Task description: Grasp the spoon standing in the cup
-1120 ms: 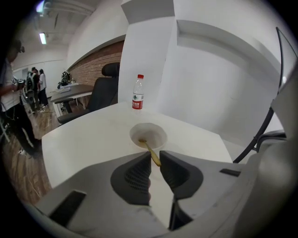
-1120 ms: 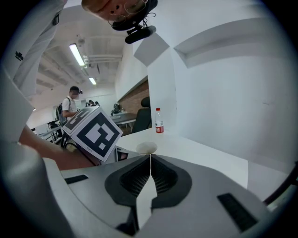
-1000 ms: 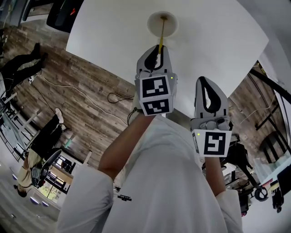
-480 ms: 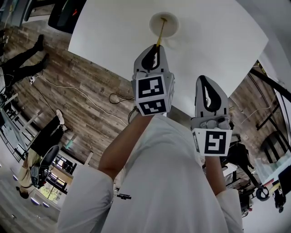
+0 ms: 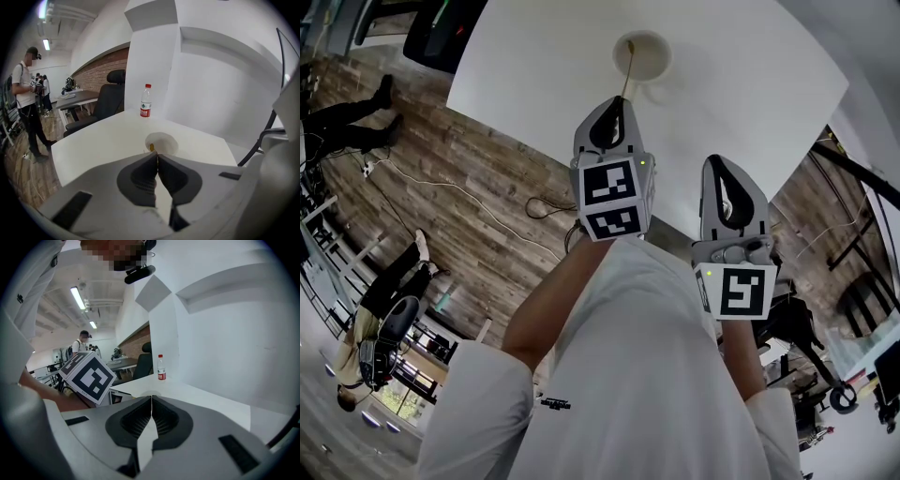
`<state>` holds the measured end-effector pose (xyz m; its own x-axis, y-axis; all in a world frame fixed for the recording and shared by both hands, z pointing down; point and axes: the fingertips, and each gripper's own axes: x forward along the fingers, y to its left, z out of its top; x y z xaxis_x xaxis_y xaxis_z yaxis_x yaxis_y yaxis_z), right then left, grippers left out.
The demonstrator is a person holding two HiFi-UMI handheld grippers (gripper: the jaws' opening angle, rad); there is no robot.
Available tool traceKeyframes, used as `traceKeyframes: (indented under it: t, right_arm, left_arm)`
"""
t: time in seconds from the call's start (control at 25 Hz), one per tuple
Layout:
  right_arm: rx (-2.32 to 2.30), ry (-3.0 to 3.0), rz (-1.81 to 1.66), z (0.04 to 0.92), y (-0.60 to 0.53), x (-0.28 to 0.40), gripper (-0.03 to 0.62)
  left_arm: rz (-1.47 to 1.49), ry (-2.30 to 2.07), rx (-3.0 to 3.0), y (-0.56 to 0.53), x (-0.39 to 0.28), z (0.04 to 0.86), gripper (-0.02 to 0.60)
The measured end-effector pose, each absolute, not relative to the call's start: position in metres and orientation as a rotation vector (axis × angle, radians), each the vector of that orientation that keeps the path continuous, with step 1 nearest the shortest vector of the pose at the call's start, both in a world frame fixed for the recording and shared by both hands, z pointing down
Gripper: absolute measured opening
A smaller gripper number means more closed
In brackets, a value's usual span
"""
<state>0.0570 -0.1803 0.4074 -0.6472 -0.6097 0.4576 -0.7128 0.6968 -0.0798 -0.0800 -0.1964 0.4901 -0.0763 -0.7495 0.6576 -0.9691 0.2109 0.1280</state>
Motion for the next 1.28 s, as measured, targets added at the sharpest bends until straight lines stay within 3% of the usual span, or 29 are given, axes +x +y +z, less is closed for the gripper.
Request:
traceKeyframes:
  t: [0.64,1.28]
  right_arm:
    - [1.102,-2.547,0.312,0.375,-0.172,0.051,0.005]
    - [1.204,-2.583,0.188,0.318,-0.174,0.056,0.005]
  left_arm:
    - [0.421,-1.829,1.698,-0.173,-0.076,0.453,0.008]
    - [0.343,-1.847,1.868,-0.127,-0.081,0.357,0.008]
